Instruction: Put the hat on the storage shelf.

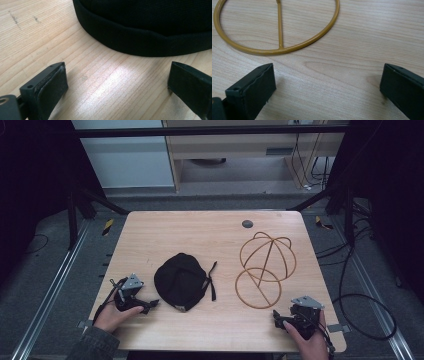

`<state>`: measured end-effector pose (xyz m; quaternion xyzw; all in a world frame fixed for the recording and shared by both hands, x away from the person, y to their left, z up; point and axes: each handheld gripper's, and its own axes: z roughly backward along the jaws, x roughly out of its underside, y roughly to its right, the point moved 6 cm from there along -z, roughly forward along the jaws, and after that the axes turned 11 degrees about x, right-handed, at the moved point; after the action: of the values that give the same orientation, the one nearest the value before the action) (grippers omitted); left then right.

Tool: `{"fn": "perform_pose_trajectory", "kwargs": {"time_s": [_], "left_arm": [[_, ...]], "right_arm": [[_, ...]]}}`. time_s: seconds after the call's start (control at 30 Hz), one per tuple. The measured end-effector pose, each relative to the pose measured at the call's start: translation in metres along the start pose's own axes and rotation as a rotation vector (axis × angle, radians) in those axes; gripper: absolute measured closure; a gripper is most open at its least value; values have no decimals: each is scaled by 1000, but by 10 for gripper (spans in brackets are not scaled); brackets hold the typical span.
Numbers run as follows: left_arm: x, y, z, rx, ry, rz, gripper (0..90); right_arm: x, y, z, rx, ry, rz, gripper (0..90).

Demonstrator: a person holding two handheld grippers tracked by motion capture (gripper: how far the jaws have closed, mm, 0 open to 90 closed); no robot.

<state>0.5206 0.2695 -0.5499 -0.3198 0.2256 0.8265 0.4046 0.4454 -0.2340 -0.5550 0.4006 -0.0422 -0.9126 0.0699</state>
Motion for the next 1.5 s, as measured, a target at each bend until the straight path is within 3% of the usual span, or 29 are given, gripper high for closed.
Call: {"fn": "perform_pose_trajectory", "kwargs": {"time_s": [0.4,0.5,0.57,0.67,0.83,1.0,1.03,1.2,1.5], "left_arm": [[1,1,1,7,-6,-7,13],[0,4,2,27,-17,-28,33],[-4,7,7,31,-3,-45,38],[-10,11,13,61,48,-24,46],[-20,20,16,99,74,-33,42],[-40,30,15,104,32,-64,45],[-49,31,14,90,-7,-74,45],[-73,28,15,71,-68,-96,44],[-107,23,17,55,-116,-113,56]], "right_arm": [[0,0,0,0,0,1,4],[0,0,0,0,0,0,4],[0,0,0,0,-3,-4,4],[-1,0,0,0,-2,-6,4],[-1,0,0,1,-2,-6,4],[-1,0,-1,5,-3,-9,3],[-1,0,-1,7,-3,-6,3],[-1,0,-1,9,-3,-8,4],[-1,0,-1,8,-2,-6,4]]}}
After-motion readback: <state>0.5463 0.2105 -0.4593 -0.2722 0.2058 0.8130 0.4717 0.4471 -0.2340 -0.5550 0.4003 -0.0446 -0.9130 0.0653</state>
